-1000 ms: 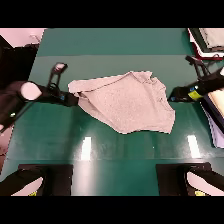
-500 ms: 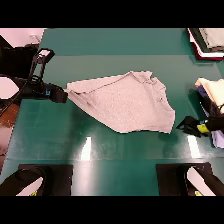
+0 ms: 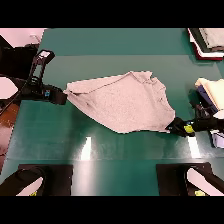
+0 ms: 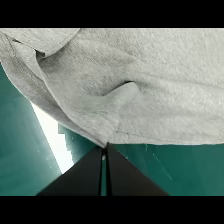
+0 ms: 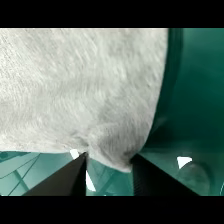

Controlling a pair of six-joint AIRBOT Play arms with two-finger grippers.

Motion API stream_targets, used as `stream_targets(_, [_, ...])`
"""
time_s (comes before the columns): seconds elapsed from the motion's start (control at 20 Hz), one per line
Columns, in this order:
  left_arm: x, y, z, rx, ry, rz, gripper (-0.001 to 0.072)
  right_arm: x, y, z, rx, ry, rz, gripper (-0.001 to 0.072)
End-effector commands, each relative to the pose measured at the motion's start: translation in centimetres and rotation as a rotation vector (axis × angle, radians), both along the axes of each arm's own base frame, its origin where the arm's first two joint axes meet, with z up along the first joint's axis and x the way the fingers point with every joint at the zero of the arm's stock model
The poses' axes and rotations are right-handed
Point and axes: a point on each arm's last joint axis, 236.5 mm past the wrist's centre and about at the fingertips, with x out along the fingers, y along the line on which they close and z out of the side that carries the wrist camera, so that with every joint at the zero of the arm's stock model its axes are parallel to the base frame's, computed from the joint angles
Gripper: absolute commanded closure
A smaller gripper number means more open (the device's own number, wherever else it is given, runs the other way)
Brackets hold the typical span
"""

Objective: Fold the shirts.

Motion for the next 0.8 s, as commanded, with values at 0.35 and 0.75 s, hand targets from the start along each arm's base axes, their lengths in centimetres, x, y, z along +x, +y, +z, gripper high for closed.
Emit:
stream_targets(0.35, [2.9, 2.6, 3.9, 0.029, -0.133, 0.144, 0.0686, 6.8, -0.3, 8.1, -0.077, -0.284, 0.059, 0.0699])
stream_targets(0.75, [2.2, 3.9, 32.0, -0.162, -0.752, 0.193, 0.0686, 12.1, -2.6, 43.7, -0.362, -1.188, -0.031, 0.0699])
